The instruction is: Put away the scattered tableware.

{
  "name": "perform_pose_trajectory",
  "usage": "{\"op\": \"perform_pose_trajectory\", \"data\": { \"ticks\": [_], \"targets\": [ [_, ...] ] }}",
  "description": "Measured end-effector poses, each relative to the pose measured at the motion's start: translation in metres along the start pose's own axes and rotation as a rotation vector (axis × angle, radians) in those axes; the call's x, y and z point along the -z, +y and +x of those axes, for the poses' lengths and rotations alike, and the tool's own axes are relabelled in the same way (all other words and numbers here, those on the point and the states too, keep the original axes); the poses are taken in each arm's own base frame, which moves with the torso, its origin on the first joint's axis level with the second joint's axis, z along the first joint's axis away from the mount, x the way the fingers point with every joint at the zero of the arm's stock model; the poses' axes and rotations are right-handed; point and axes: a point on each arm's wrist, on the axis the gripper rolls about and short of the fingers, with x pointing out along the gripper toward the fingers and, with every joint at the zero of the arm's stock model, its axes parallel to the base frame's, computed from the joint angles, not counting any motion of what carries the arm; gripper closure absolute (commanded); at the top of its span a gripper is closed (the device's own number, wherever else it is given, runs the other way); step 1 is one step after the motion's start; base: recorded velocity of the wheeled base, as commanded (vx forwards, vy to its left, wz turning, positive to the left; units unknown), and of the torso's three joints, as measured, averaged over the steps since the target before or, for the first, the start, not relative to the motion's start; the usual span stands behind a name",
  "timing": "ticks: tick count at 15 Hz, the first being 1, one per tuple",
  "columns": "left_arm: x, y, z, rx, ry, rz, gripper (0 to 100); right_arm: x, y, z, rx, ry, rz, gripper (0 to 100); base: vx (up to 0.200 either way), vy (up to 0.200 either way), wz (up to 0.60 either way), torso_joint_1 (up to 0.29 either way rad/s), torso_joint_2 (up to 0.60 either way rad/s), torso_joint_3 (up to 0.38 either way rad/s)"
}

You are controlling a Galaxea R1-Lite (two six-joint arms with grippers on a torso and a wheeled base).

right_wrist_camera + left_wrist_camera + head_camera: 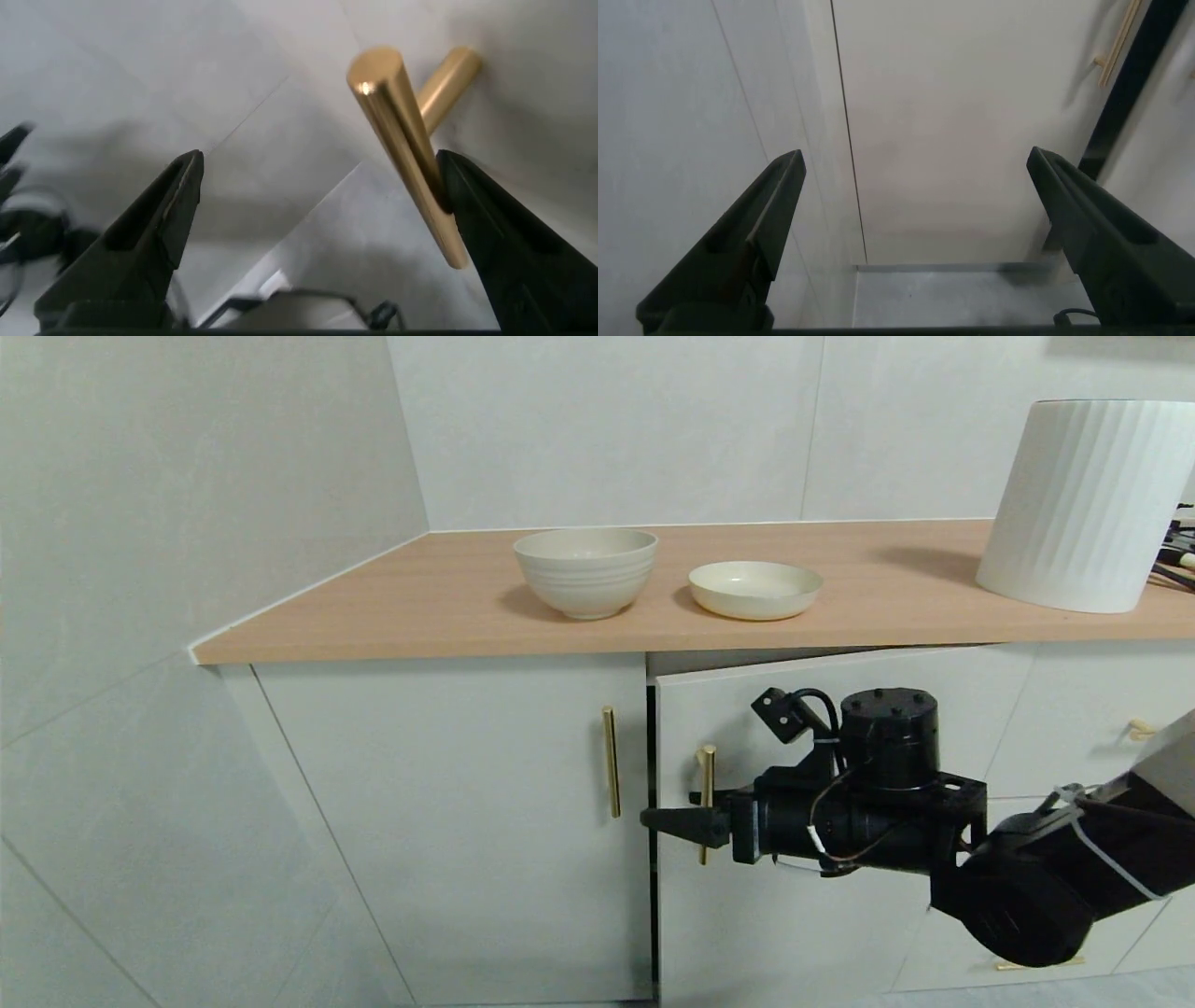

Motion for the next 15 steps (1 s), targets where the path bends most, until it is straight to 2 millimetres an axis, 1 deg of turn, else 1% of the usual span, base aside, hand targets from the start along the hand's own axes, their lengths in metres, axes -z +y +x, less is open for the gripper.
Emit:
{"op": "perform_pose_trajectory", "data": {
  "ticks": [7, 9, 12, 13, 15],
  "targets": [
    [0.000, 0.000, 0.000, 0.000, 0.000, 0.002, 0, 0.013, 0.021, -0.041, -0.029, 0.031, 0.008, 0, 0.000, 0.000, 0.00, 0.000, 0.00, 0.000],
    [0.000, 0.000, 0.000, -0.001, 0.000, 0.006, 0, 0.015, 0.023, -0.046, -0.029, 0.035, 0.010, 0, 0.000, 0.000, 0.00, 0.000, 0.00, 0.000],
    [-0.003, 0.000, 0.000, 0.006, -0.019, 0.002, 0, 0.017, 0.024, -0.047, -0.065, 0.053, 0.013, 0, 0.000, 0.000, 0.00, 0.000, 0.00, 0.000],
    [-0.006, 0.000, -0.001, 0.016, -0.027, 0.001, 0, 0.017, 0.024, -0.048, -0.068, 0.055, 0.012, 0, 0.000, 0.000, 0.00, 0.000, 0.00, 0.000],
    [-0.019, -0.002, -0.007, 0.104, -0.049, 0.003, 0, 0.017, 0.025, -0.047, -0.074, 0.058, 0.013, 0, 0.000, 0.000, 0.00, 0.000, 0.00, 0.000]
  ]
}}
